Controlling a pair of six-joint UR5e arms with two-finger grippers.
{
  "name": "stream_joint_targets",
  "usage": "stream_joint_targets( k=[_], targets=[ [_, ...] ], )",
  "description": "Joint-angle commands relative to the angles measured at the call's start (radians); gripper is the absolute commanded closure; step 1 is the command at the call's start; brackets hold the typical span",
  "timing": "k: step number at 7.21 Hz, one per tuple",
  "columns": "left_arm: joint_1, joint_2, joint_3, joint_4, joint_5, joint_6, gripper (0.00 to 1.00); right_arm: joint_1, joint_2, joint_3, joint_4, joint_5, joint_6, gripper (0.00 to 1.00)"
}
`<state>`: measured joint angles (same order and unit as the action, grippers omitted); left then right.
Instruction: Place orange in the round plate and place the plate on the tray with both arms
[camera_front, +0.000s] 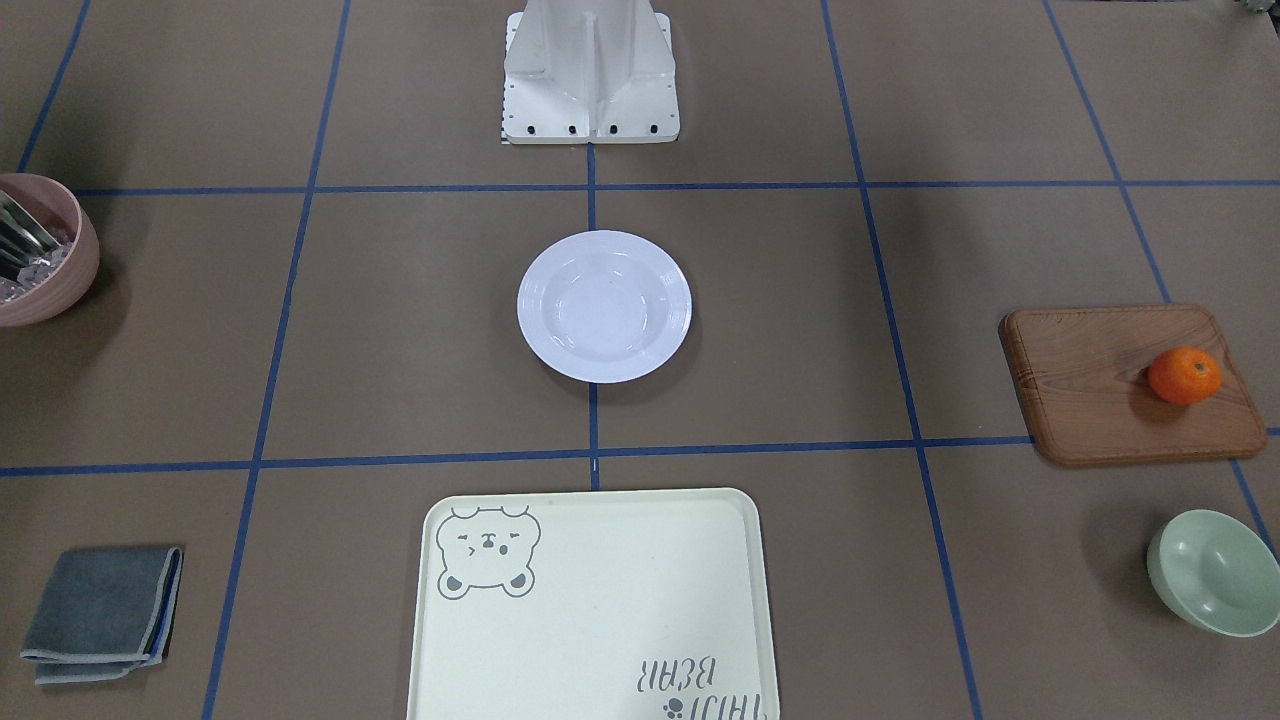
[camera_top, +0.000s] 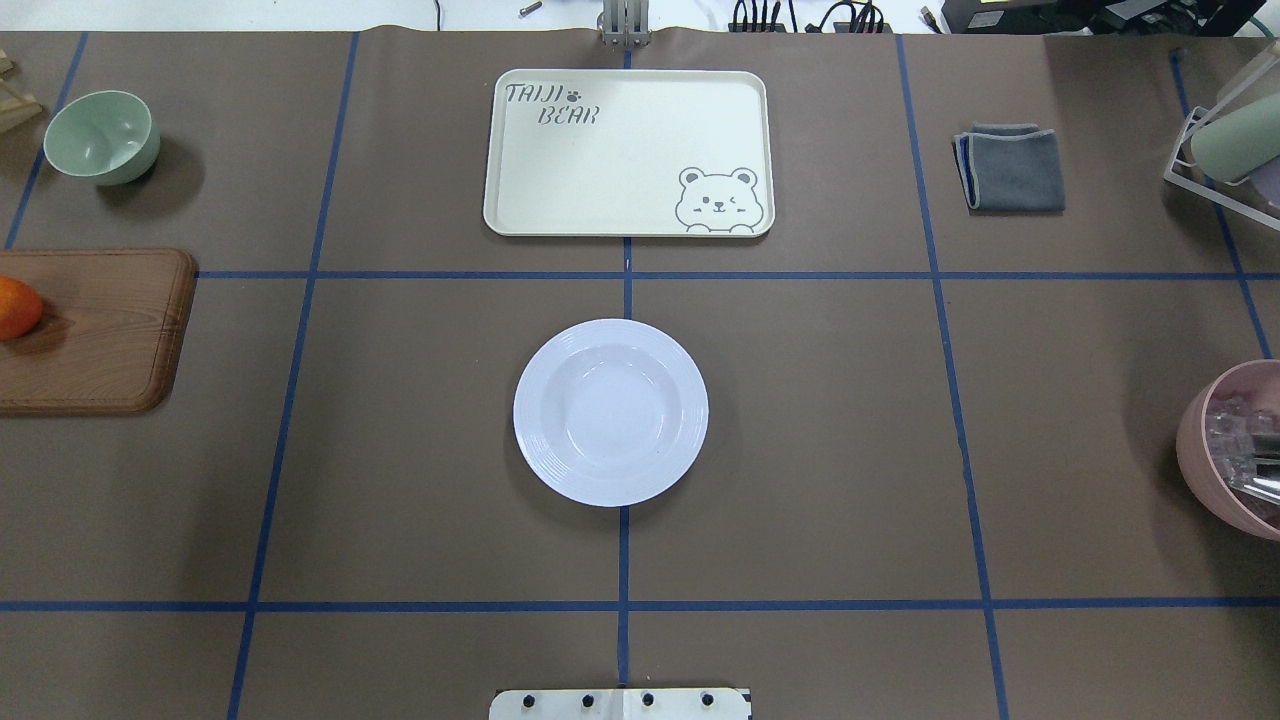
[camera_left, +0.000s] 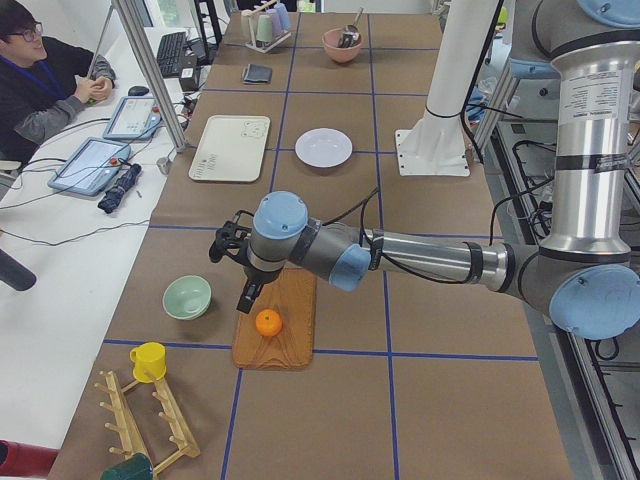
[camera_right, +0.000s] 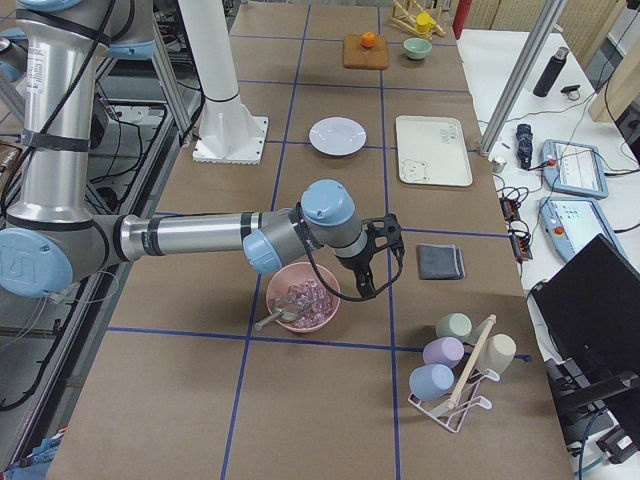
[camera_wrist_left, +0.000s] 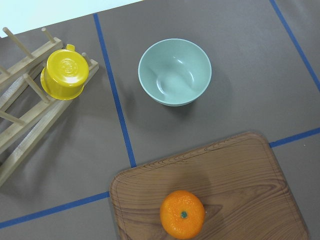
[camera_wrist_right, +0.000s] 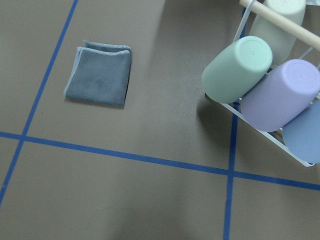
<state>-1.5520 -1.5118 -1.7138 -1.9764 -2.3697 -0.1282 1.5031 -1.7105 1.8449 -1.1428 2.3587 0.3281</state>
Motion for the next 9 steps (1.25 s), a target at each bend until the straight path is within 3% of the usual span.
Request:
stream_joint_targets(
  k=[1,2,3,5,9],
  targets=[
    [0.039,0.042,0.073,-0.117,0.009,-0.124,0.02,-0.111,0.054,0.043,-0.092,-0.086,0.143,0.00],
    [0.111,0.044,0.083,-0.154,0.091,-0.218,0.02,-0.148,0.048,0.043,-0.100,-0.152,0.144,0.00],
    [0.188,0.045,0.124,-0.232,0.186,-0.287,0.02,-0.150,0.045,0.042,-0.098,-0.156,0.143,0.00],
    [0.277,-0.029,0.317,-0.392,0.208,-0.353,0.02,-0.155,0.038,0.040,-0.094,-0.156,0.138,0.00],
    [0.325,-0.079,0.345,-0.397,0.201,-0.439,0.02,-0.161,0.038,0.036,-0.091,-0.156,0.134,0.00]
  ],
)
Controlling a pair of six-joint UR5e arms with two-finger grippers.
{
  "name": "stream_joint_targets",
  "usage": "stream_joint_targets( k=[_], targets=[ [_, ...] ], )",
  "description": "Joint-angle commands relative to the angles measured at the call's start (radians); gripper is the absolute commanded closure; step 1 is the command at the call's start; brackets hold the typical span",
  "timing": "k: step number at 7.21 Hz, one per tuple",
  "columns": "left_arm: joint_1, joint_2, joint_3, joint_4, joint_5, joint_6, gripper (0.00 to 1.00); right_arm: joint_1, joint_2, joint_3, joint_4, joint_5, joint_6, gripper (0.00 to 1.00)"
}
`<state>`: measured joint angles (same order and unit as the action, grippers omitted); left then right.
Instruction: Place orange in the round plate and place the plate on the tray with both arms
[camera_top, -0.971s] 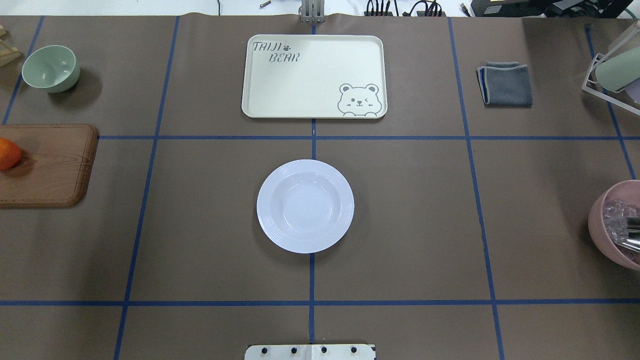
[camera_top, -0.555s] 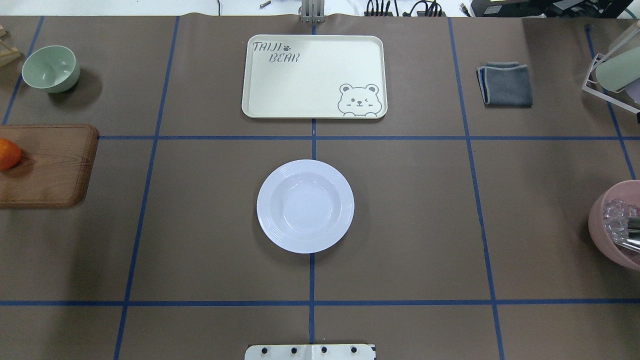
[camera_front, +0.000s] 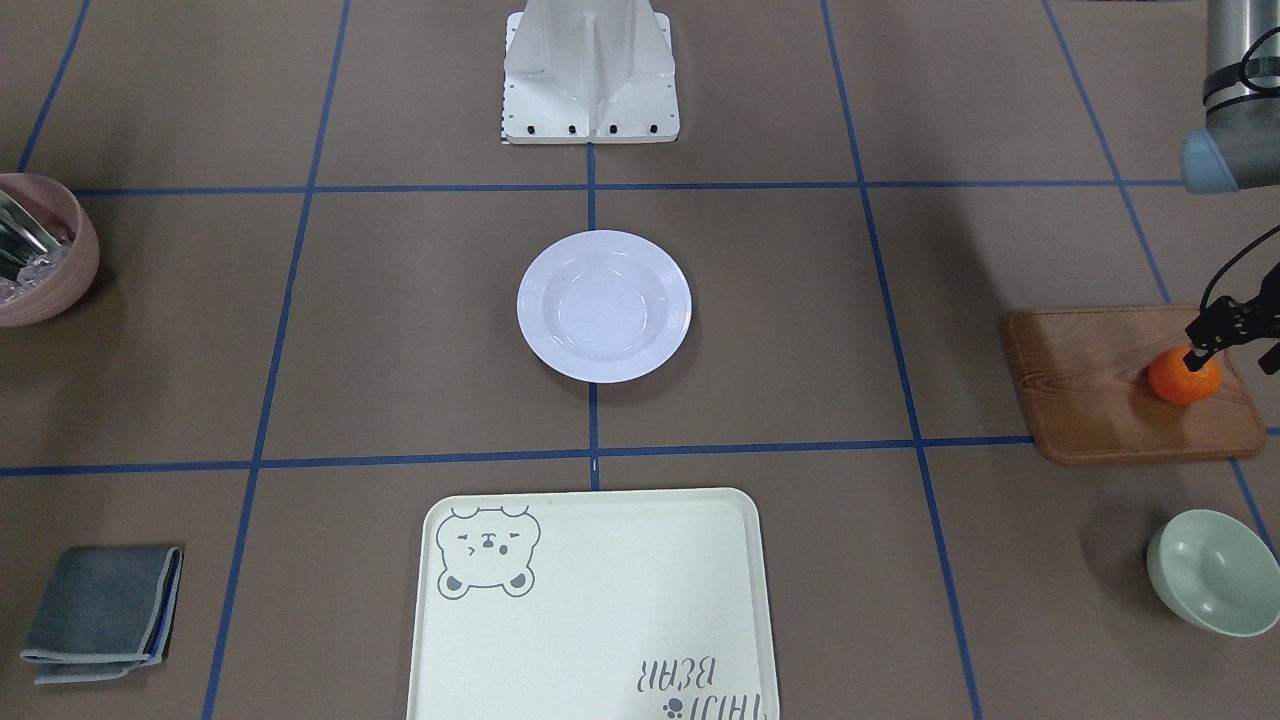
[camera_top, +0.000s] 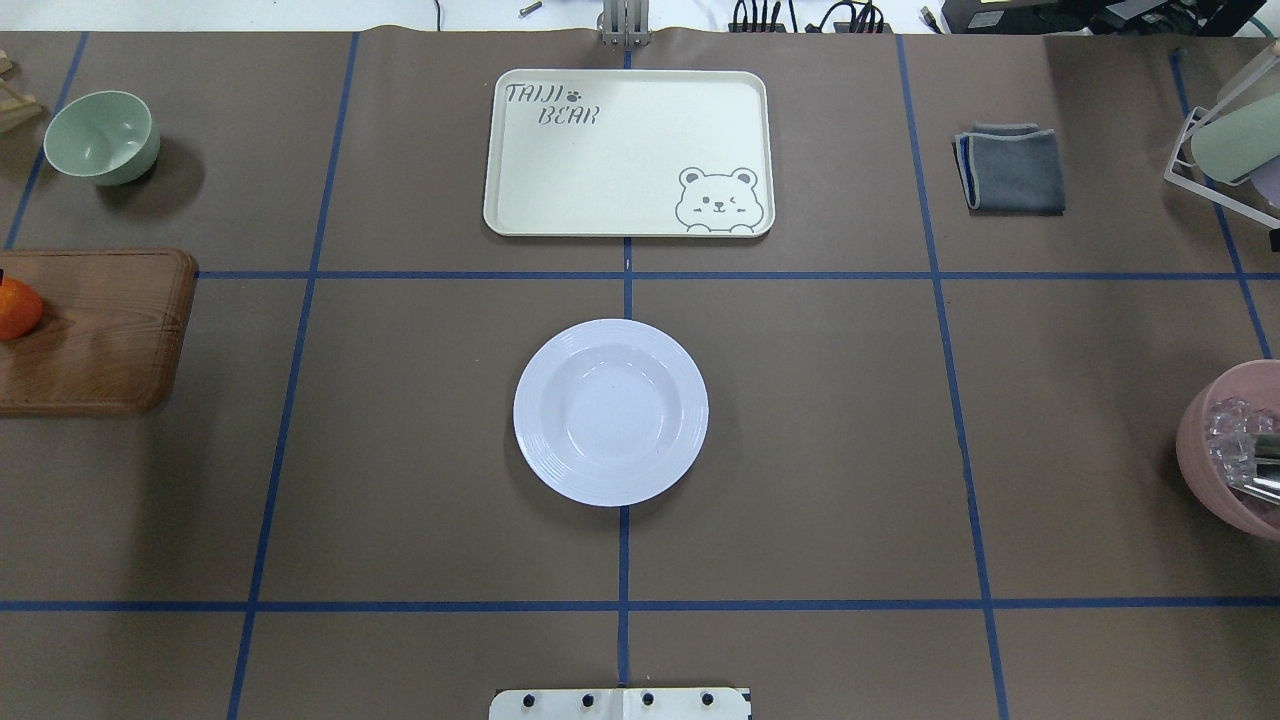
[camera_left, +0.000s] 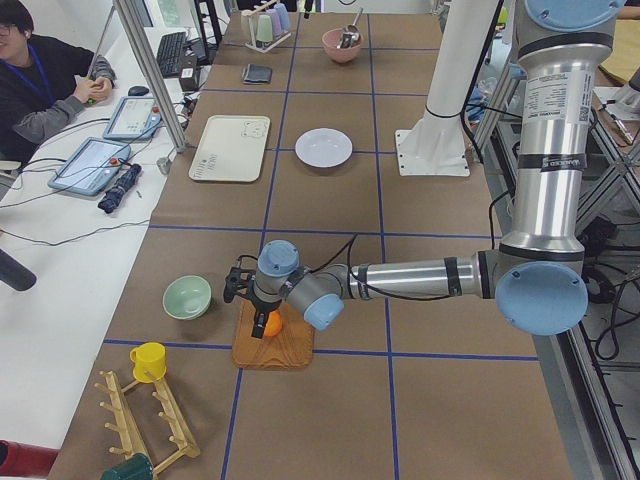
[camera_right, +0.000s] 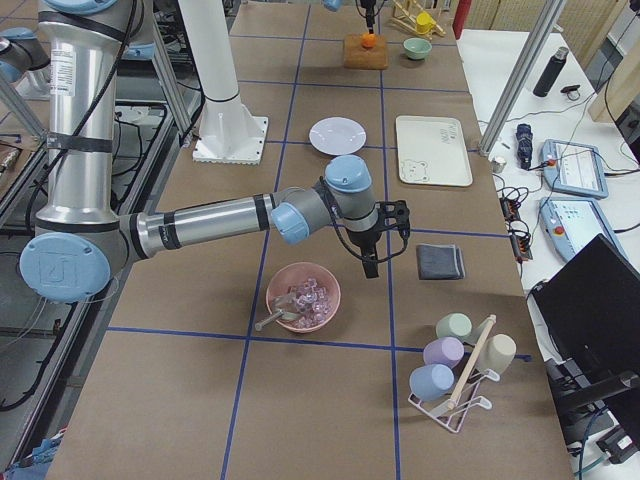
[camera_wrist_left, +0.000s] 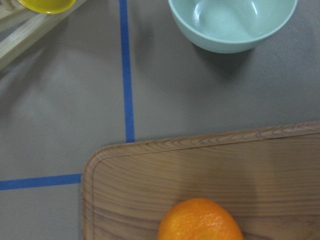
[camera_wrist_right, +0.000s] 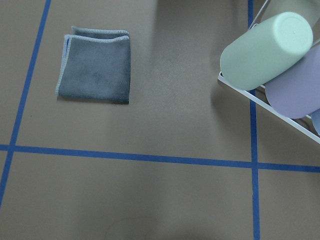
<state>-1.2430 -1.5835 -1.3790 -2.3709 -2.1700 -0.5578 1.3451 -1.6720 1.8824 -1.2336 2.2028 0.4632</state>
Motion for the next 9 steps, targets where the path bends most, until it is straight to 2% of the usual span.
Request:
stream_joint_targets(
  k=[1,5,6,7,8,9],
  targets=[
    [0.037,-0.007,0.020,-0.001,0.006,-0.010,0.02,-0.007,0.001,-0.003,0.000,-0.002,0.000,0.00],
    [0.083,-0.038,0.081,-0.004,0.010,-0.004,0.03,-0.014,0.000,-0.003,0.000,-0.012,0.000,0.00],
    [0.083,-0.050,0.098,-0.004,0.012,0.001,0.18,-0.015,0.000,-0.003,0.000,-0.012,0.000,0.00],
    [0.085,-0.055,0.100,-0.005,0.013,0.010,0.66,-0.015,0.000,-0.003,0.000,-0.012,0.000,0.00],
    [0.085,-0.053,0.092,-0.007,0.012,0.018,1.00,-0.015,0.000,-0.005,0.000,-0.012,-0.001,0.00],
    [0.083,-0.050,0.043,-0.008,0.000,0.013,1.00,-0.015,0.000,-0.003,0.002,-0.011,-0.003,0.00]
  ],
)
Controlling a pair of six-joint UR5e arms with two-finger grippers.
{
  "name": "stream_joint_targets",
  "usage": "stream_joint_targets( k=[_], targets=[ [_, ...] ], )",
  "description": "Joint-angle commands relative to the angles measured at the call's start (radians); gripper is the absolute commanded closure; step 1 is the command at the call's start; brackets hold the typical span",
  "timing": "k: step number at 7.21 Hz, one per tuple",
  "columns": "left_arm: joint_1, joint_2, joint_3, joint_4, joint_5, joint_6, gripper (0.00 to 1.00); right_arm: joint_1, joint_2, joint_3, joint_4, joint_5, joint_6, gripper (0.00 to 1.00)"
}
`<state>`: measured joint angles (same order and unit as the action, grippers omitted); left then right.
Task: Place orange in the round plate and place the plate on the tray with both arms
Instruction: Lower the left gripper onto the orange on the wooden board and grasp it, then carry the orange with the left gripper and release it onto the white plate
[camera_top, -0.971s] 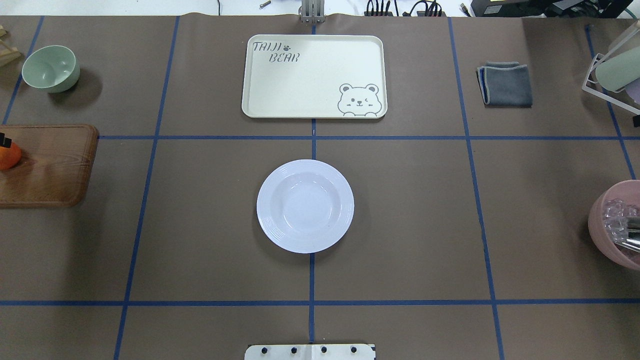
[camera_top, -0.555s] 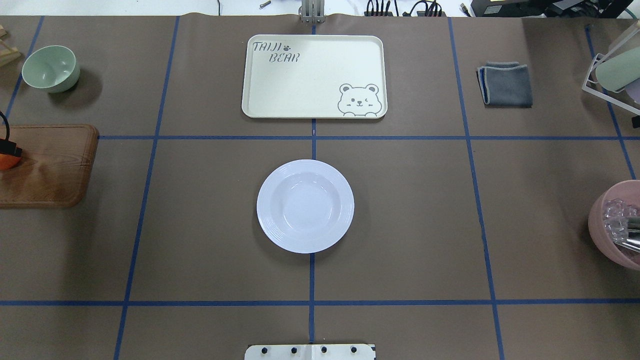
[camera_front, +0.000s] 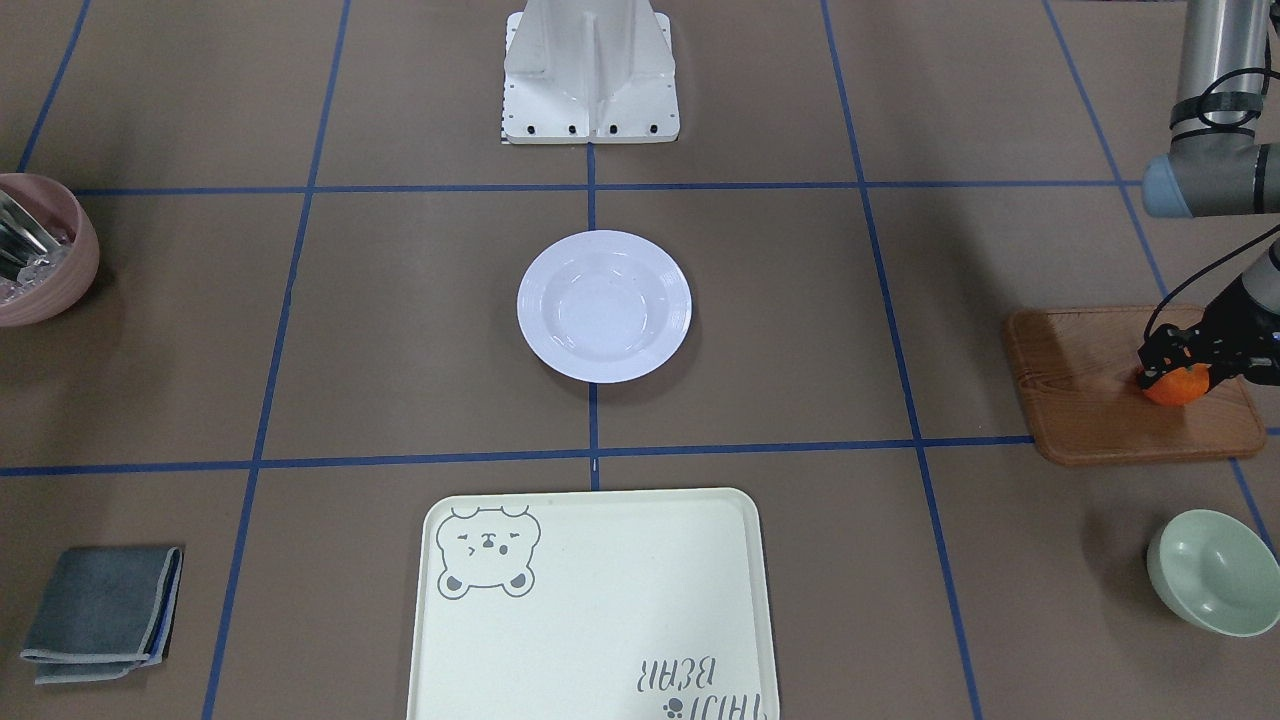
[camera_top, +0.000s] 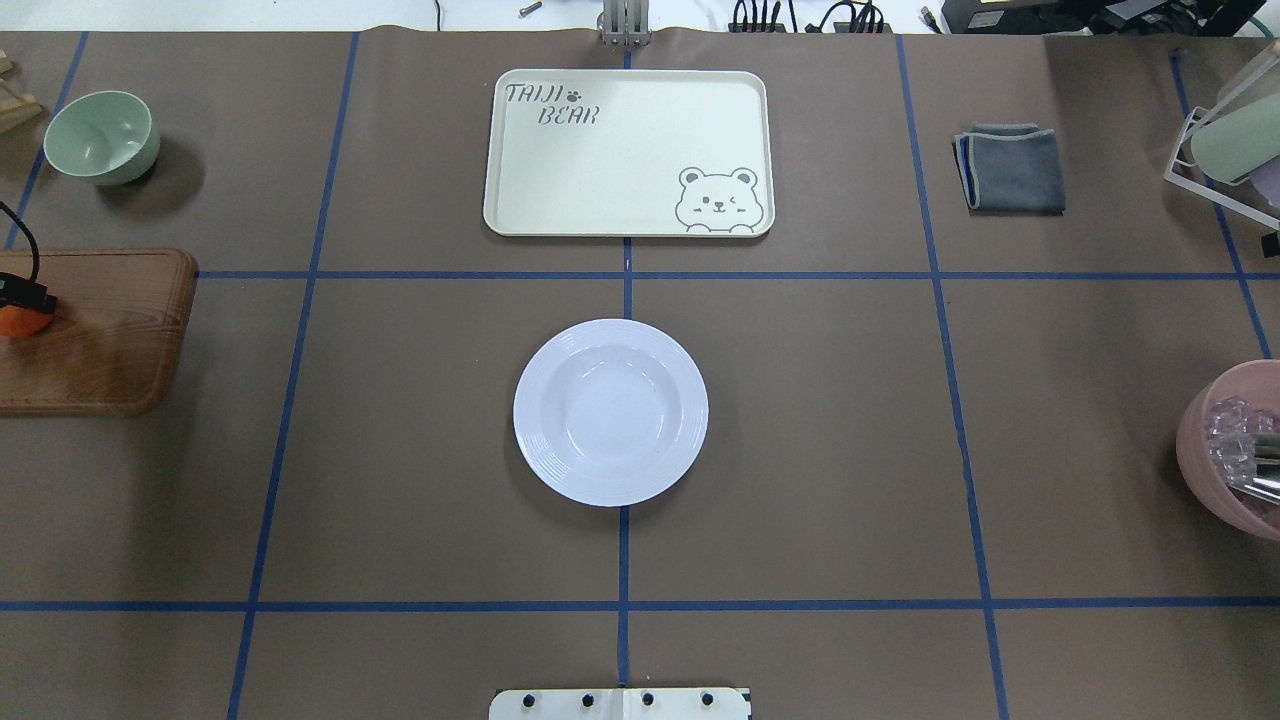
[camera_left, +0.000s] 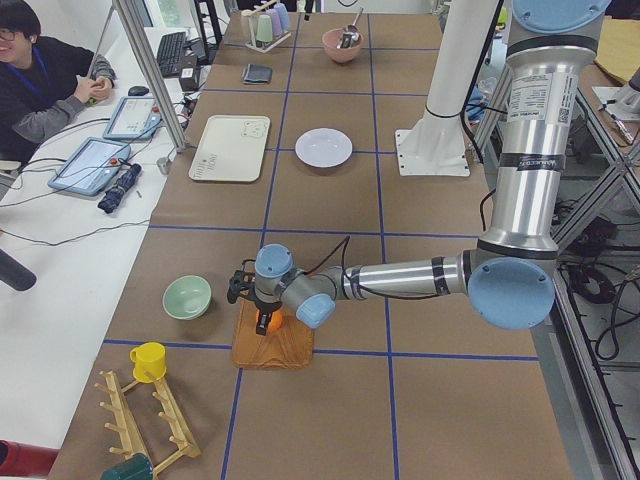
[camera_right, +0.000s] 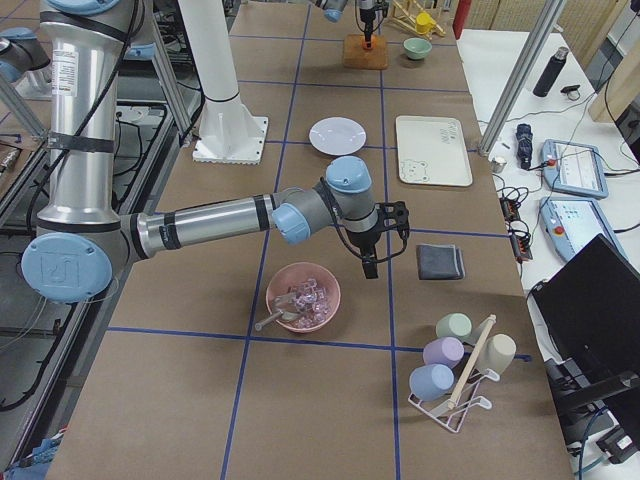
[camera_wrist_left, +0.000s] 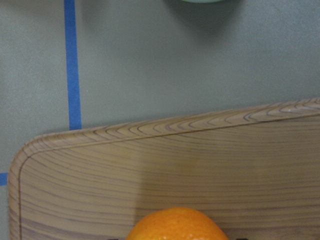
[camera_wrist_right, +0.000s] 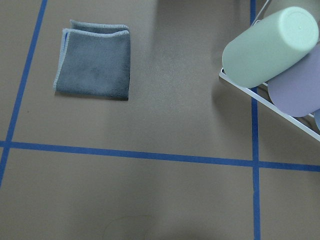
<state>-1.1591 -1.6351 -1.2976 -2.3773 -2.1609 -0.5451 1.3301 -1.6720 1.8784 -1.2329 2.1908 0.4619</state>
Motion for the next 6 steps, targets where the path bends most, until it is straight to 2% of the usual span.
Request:
stream_joint_targets(
  k=[1,2,3,4,5,6],
  targets=[
    [-0.001,-0.002,-0.122,0.024,-0.039,-0.016,1.00,0.000,0.001,0.001,0.001,0.003,-0.002,0.00],
    [-0.001,-0.031,-0.205,0.121,-0.068,-0.047,1.00,-0.002,0.003,0.001,0.004,0.007,-0.003,0.00],
    [0.001,-0.107,-0.301,0.280,-0.060,-0.140,1.00,-0.011,0.000,-0.001,0.073,0.016,-0.002,0.00],
    [0.046,-0.174,-0.374,0.385,-0.053,-0.232,1.00,-0.015,-0.012,-0.013,0.151,0.050,0.004,0.00],
    [0.146,-0.231,-0.419,0.444,0.045,-0.348,1.00,-0.022,-0.011,-0.019,0.241,0.062,-0.003,0.00],
    [0.253,-0.344,-0.439,0.552,0.118,-0.486,1.00,-0.040,-0.009,-0.021,0.300,0.075,-0.003,0.00]
  ],
)
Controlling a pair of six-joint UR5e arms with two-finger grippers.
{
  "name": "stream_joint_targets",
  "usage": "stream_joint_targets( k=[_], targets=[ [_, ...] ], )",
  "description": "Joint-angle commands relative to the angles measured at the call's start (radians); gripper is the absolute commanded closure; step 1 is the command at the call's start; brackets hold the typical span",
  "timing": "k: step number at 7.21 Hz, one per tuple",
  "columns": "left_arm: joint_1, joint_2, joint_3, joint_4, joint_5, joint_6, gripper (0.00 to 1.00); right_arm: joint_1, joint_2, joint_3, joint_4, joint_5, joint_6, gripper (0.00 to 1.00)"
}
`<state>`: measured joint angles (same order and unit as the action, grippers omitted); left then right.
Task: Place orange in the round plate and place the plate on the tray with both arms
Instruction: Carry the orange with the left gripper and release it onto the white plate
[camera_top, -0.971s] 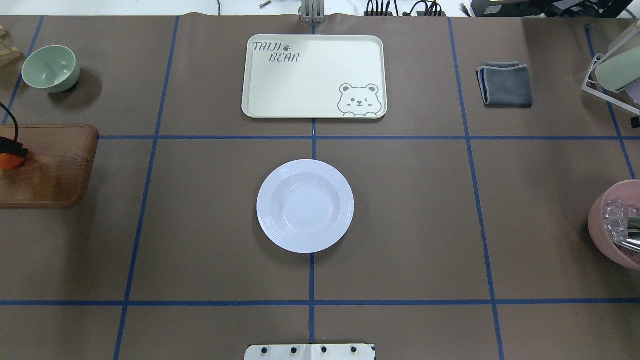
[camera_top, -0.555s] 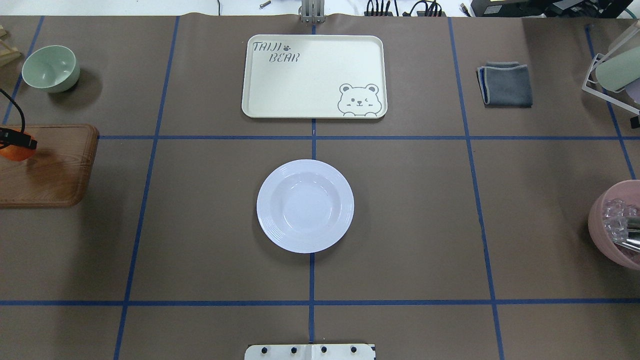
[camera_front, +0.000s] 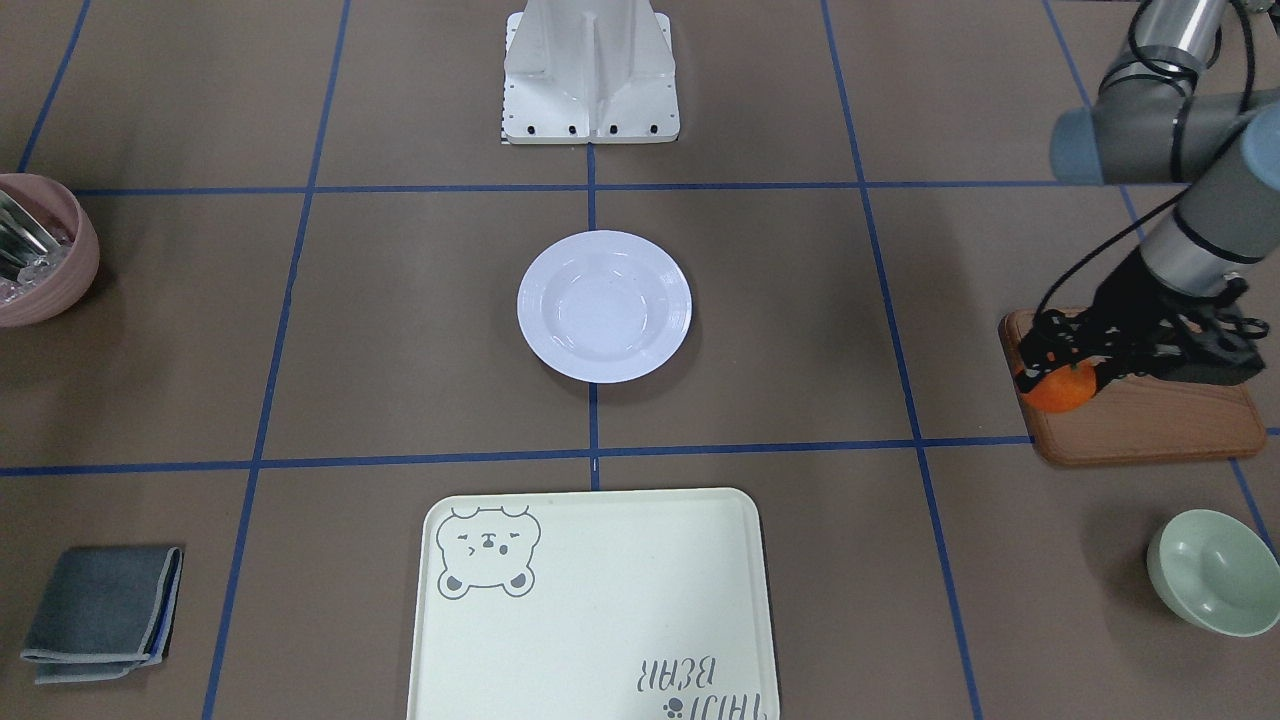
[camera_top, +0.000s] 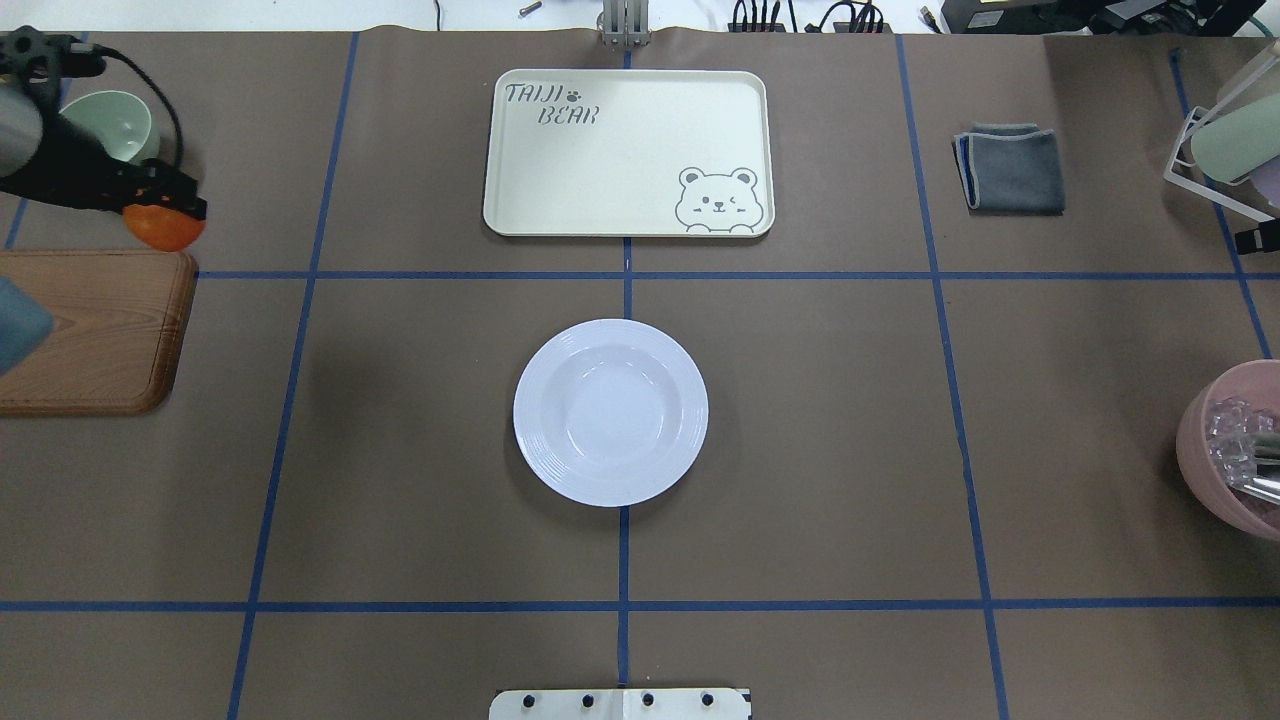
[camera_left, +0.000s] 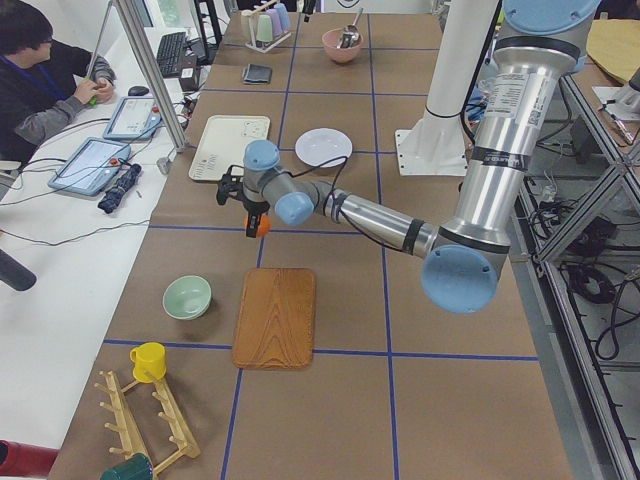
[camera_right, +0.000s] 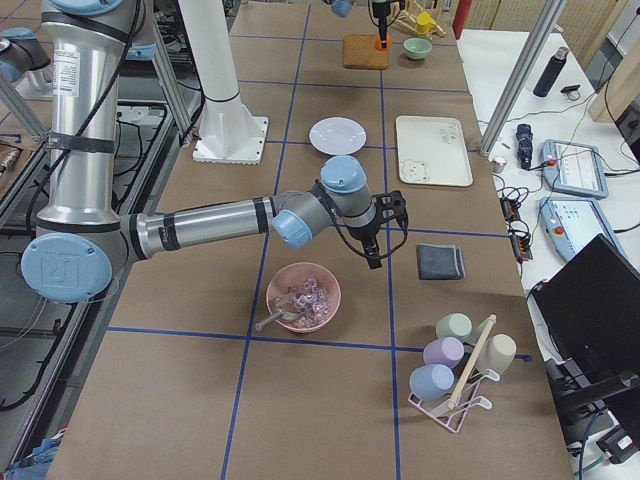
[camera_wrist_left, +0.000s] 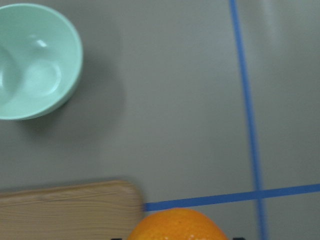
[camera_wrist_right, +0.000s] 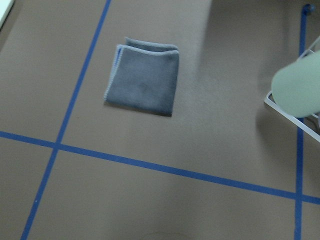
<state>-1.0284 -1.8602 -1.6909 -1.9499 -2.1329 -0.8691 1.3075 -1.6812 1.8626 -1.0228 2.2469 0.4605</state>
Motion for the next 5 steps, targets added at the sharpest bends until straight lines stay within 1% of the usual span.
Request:
stream_joint_targets(
  k=[1,2,3,4,5],
  targets=[
    [0.230,-0.261,-0.044,0.273,0.182,-0.279,1.00,-0.045,-0.002,-0.005,0.089,0.019,0.010,0.00],
    [0.363,-0.360,-0.029,0.336,0.280,-0.389,1.00,-0.063,0.001,-0.005,0.089,0.007,0.012,0.00],
    [0.436,-0.417,0.014,0.338,0.331,-0.463,1.00,-0.077,0.006,-0.005,0.087,0.005,0.015,0.00],
    [0.526,-0.486,0.093,0.336,0.406,-0.528,1.00,-0.085,0.008,-0.005,0.087,0.005,0.015,0.00],
    [0.581,-0.551,0.193,0.318,0.468,-0.556,1.00,-0.086,0.009,-0.005,0.087,0.005,0.015,0.00]
  ],
)
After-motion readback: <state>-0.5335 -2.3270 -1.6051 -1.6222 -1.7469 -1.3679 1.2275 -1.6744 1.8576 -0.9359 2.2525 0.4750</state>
